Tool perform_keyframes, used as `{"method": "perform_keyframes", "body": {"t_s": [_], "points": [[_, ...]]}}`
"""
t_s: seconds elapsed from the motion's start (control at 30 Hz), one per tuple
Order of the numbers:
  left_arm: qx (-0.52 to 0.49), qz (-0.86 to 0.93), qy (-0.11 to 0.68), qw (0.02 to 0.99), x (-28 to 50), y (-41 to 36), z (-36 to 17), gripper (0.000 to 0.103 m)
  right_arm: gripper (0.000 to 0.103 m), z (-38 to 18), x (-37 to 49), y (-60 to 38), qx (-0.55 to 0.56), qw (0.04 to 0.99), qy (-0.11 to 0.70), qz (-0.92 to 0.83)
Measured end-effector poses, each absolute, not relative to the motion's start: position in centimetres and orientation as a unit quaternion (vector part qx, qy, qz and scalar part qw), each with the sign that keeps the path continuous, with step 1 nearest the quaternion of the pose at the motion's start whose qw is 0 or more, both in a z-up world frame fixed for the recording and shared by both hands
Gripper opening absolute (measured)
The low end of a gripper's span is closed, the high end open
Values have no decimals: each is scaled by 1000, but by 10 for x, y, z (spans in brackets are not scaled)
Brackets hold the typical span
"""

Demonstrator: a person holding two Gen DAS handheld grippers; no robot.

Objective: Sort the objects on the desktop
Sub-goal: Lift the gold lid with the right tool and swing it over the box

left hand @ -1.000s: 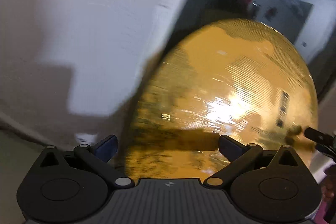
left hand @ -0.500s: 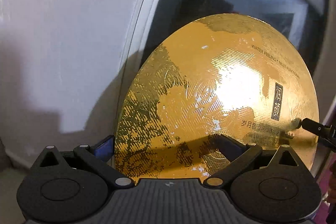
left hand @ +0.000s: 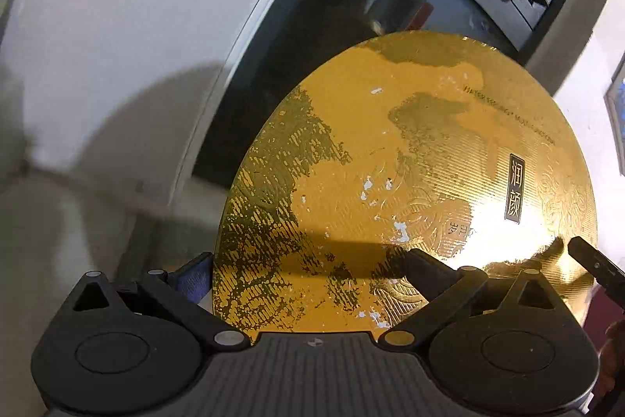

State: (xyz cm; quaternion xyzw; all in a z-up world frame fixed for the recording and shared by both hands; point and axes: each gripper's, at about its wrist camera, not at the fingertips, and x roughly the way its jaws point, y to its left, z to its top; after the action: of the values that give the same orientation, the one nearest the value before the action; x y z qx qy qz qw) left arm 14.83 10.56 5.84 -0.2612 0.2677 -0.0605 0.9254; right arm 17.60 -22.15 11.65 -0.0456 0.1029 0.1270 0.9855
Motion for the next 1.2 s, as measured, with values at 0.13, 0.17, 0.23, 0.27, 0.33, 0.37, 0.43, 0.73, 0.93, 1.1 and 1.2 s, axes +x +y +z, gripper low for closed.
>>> {"method": "perform_keyframes", "body": {"t_s": [0.13, 0.17, 0.23, 0.27, 0.33, 0.37, 0.43, 0.73, 0.93, 1.1, 1.2], "points": [[-278, -55, 304, 909, 113, 107, 50, 101, 95, 107, 114, -224, -64, 983, 126, 114], [-279, -53, 315, 906, 107, 101, 45, 101, 95, 104, 98, -226, -71, 983, 131, 110], [-277, -50, 339, 898, 99, 90, 44, 101, 95, 97, 71, -234, -79, 981, 147, 100], [-279, -52, 348, 894, 92, 87, 39, 101, 95, 95, 66, -235, -74, 980, 159, 98], [-283, -55, 371, 883, 73, 81, 28, 101, 95, 91, 48, -246, -50, 977, 184, 96], [-285, -58, 382, 877, 67, 77, 24, 101, 95, 87, 39, -250, -48, 975, 193, 94], [-282, -64, 396, 871, 53, 68, 21, 101, 95, 83, 25, -259, -50, 974, 205, 83], [-211, -94, 423, 876, 45, 1, 35, 101, 95, 67, -11, -312, -28, 971, 238, 17], [-158, -105, 432, 882, 46, -31, 36, 101, 95, 56, -27, -351, 36, 965, 259, -24], [-121, -115, 433, 886, 51, -55, 34, 101, 95, 41, -43, -379, 74, 959, 268, -54], [-107, -117, 442, 883, 51, -66, 30, 101, 95, 31, -49, -393, 92, 955, 275, -66]]}}
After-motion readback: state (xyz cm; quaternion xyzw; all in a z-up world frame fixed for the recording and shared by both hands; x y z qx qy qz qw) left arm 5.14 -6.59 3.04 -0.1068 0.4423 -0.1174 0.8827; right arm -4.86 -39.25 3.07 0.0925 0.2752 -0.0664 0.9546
